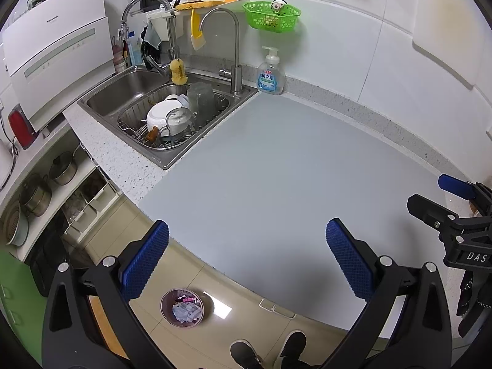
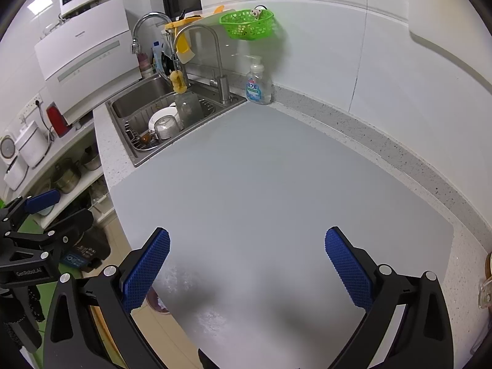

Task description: Collect trash

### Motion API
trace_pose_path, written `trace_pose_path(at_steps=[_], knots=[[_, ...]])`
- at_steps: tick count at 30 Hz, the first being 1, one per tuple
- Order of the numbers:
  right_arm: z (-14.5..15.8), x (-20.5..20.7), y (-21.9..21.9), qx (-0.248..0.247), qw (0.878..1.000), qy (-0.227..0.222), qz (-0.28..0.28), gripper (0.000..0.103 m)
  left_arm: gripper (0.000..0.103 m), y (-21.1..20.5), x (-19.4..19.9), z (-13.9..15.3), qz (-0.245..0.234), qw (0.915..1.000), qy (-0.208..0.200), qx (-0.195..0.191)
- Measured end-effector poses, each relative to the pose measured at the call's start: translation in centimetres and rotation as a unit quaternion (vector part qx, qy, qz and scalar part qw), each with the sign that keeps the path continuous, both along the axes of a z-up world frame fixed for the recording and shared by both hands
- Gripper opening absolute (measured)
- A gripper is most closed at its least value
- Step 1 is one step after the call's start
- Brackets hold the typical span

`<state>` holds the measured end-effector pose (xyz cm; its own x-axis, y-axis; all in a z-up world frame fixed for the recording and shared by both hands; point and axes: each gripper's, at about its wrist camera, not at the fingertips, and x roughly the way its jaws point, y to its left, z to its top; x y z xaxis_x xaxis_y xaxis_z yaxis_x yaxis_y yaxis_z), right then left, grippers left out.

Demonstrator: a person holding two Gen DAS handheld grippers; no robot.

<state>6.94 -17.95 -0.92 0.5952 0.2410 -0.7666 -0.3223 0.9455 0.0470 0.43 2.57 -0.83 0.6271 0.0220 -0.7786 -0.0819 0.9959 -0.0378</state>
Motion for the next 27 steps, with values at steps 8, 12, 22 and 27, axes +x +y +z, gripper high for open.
trace_pose_path(at_steps=[8, 12, 22, 27], knots=[[-0.1, 0.14, 0.22, -0.002, 1.0, 0.001, 0.003, 0.097, 0.1, 0.09, 0.12, -0.05, 0.001, 1.0, 0.001, 0.0], [-0.11, 0.16, 0.26, -0.003, 1.0, 0.003, 0.004, 0.097, 0.1, 0.1, 0.09, -0.09, 0.002, 1.0, 0.001, 0.001], [-0.32, 0.27, 0.6, -0.005, 1.0, 0.004, 0.01, 0.097, 0.1, 0.74, -0.28, -0.48, 0.009, 0.9998, 0.003, -0.016], [-0.44, 0.32, 0.71, -0.005, 1.0, 0.004, 0.013, 0.097, 0.1, 0.74, -0.57, -0.36, 0.009, 0.9998, -0.001, -0.018]])
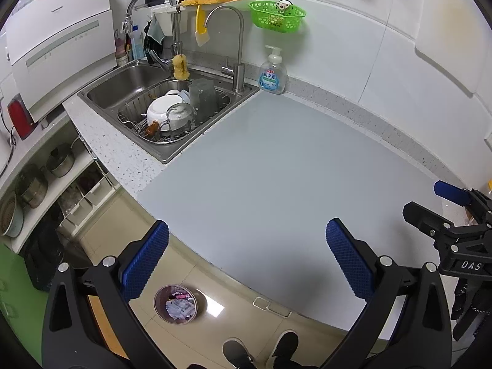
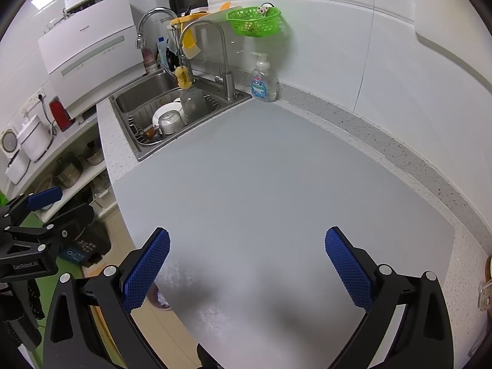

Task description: Collect trash

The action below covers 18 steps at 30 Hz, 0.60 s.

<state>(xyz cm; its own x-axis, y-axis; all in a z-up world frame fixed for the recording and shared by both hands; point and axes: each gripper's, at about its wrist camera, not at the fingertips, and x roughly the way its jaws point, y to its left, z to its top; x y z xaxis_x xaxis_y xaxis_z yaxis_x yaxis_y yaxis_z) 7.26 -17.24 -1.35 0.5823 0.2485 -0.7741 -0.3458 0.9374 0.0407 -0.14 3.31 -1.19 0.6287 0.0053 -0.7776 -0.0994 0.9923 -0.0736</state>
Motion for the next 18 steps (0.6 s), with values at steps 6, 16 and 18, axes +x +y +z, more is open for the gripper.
trace_pose_path(at_steps=[6, 16, 18], knots=[[-0.17, -0.06, 0.1, 0.0, 1.0, 0.001, 0.001, 0.097, 0.1, -0.26, -0.05, -0.1, -0.004, 1.0, 0.006, -0.001], [-0.22, -0.1, 0.17, 0.001, 1.0, 0.001, 0.002, 0.097, 0.1, 0.28, -0.08, 0.2, 0.001, 0.9995, 0.002, -0.031], [-0.23, -0.12, 0.15, 0.001, 1.0, 0.001, 0.002, 0.097, 0.1, 0.51, 0.08, 0.15, 0.004, 0.9992, 0.008, -0.039]])
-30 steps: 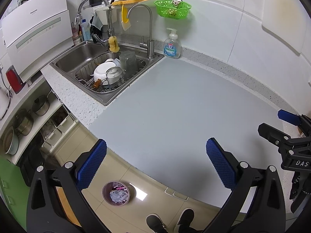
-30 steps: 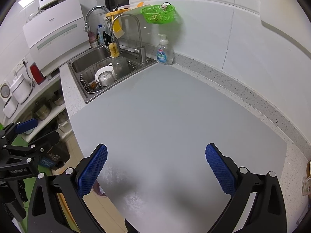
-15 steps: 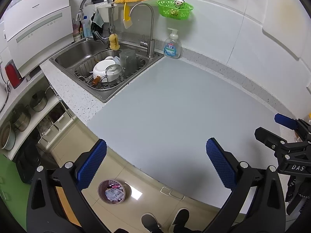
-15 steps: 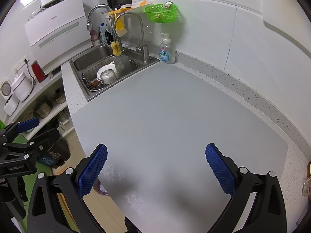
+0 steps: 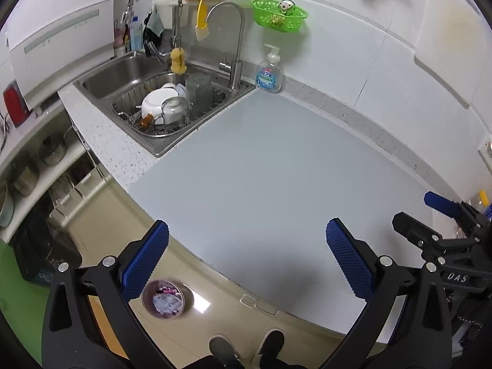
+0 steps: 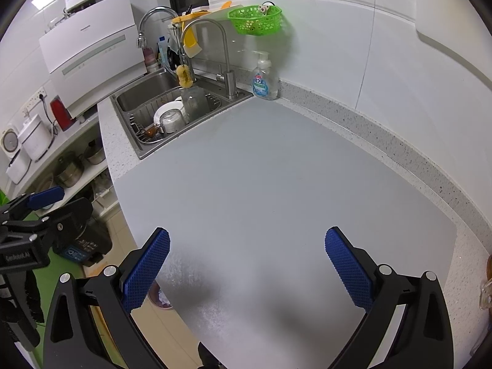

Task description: Collect trash

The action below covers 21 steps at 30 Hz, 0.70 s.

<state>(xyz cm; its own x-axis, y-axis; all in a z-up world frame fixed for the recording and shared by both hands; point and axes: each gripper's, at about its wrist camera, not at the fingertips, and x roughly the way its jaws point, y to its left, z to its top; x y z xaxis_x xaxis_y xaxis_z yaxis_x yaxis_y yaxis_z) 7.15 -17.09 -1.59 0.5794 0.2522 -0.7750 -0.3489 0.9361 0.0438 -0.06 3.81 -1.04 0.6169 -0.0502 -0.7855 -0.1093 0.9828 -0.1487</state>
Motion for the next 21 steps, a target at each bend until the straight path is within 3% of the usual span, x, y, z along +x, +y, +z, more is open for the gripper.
trace_pose_path(at_steps=[7, 14, 21], knots=[[0.0, -0.2, 0.0, -0.001, 1.0, -0.002, 0.0, 0.097, 0.1, -0.4, 0.0, 0.3, 0.002, 1.0, -0.004, 0.001], [0.1, -0.5, 0.1, 0.0, 1.0, -0.003, 0.002, 0.097, 0.1, -1.6, -0.2, 0.4, 0.025, 0.9968, 0.004, 0.076], [0.1, -0.7, 0.1, -0.001, 1.0, -0.004, 0.004, 0.097, 0.1, -1.3, -0.5, 0.5, 0.023, 0.9979, 0.002, 0.06]])
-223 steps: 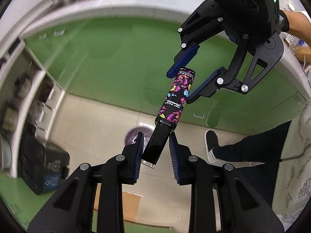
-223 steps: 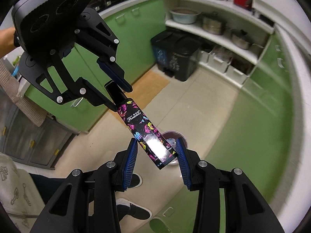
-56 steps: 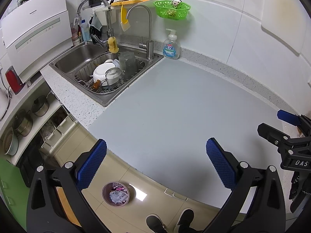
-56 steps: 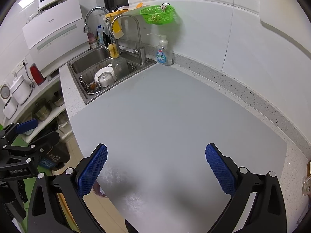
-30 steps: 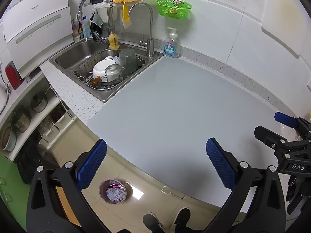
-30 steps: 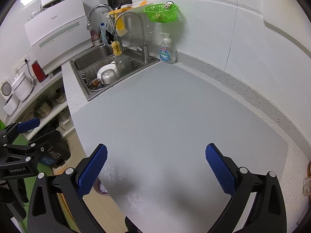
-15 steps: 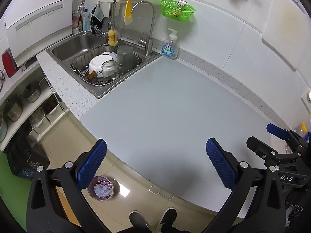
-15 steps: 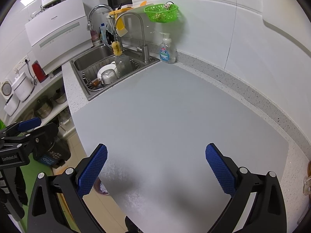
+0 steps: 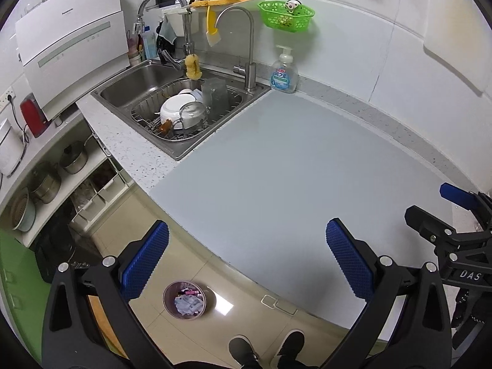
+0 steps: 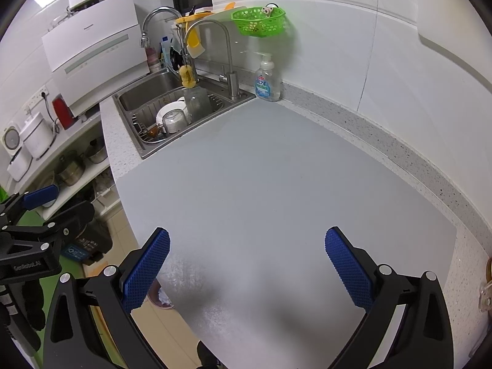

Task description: Collect trash

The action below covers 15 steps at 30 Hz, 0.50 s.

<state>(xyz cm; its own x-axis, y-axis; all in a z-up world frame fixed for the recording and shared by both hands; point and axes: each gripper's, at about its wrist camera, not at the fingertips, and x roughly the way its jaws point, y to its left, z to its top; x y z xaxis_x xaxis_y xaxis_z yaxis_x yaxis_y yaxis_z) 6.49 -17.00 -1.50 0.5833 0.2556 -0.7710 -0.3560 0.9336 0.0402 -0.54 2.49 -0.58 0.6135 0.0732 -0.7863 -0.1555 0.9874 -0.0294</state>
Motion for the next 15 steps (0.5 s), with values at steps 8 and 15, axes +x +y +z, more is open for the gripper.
trace_pose_path(at_steps=[8, 15], knots=[[0.06, -0.02, 0.07, -0.001, 1.0, -0.001, 0.001, 0.097, 0.1, -0.19, 0.24, 0.06, 0.001, 1.0, 0.003, -0.002], [0.06, -0.04, 0.07, -0.002, 1.0, -0.002, 0.001, 0.097, 0.1, -0.16, 0.18, 0.12, 0.0, 1.0, 0.003, -0.004]])
